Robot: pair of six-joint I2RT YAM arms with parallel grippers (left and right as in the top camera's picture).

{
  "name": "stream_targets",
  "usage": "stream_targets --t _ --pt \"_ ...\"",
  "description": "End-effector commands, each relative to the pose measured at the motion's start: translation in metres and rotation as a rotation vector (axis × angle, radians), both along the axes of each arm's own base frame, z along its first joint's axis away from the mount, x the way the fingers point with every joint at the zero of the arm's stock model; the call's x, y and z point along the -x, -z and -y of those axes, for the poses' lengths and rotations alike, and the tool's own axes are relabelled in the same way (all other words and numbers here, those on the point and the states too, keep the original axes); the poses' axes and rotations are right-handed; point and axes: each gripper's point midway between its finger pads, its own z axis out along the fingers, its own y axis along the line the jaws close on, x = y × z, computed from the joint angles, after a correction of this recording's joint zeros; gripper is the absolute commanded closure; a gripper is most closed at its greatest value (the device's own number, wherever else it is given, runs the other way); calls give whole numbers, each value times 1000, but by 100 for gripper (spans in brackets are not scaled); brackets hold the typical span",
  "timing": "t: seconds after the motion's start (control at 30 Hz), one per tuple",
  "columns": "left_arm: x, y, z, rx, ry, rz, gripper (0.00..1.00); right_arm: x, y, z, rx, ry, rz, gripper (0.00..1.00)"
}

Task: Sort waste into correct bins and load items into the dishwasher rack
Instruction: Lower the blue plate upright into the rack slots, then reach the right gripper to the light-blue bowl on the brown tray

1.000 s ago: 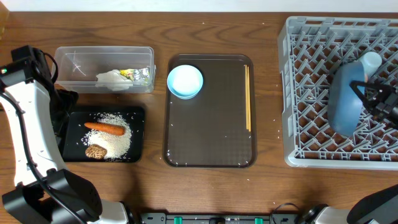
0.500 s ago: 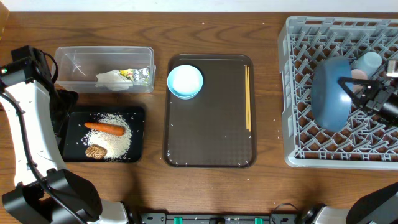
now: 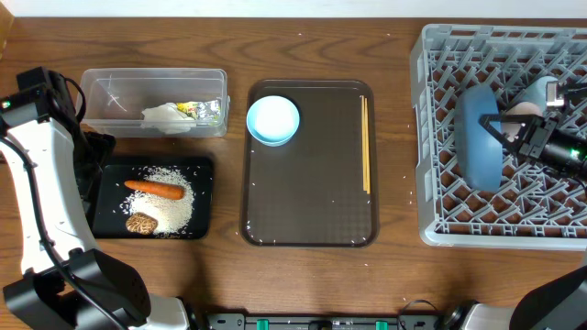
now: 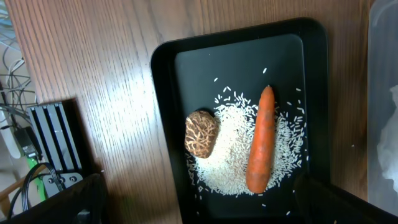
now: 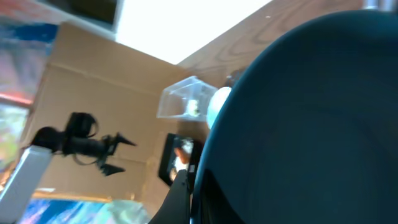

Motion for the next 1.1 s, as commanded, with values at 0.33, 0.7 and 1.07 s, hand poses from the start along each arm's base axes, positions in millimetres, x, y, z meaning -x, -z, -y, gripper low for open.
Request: stream_targets --t 0.33,0.7,1.07 --pt "2 -1 -1 -2 -16 1 2 -7 28 40 106 176 -176 99" --pt "2 -1 -1 -2 -16 1 2 11 50 109 428 523 -398 88" --pt "2 -1 -1 -2 -16 1 2 29 33 126 513 694 -433 4"
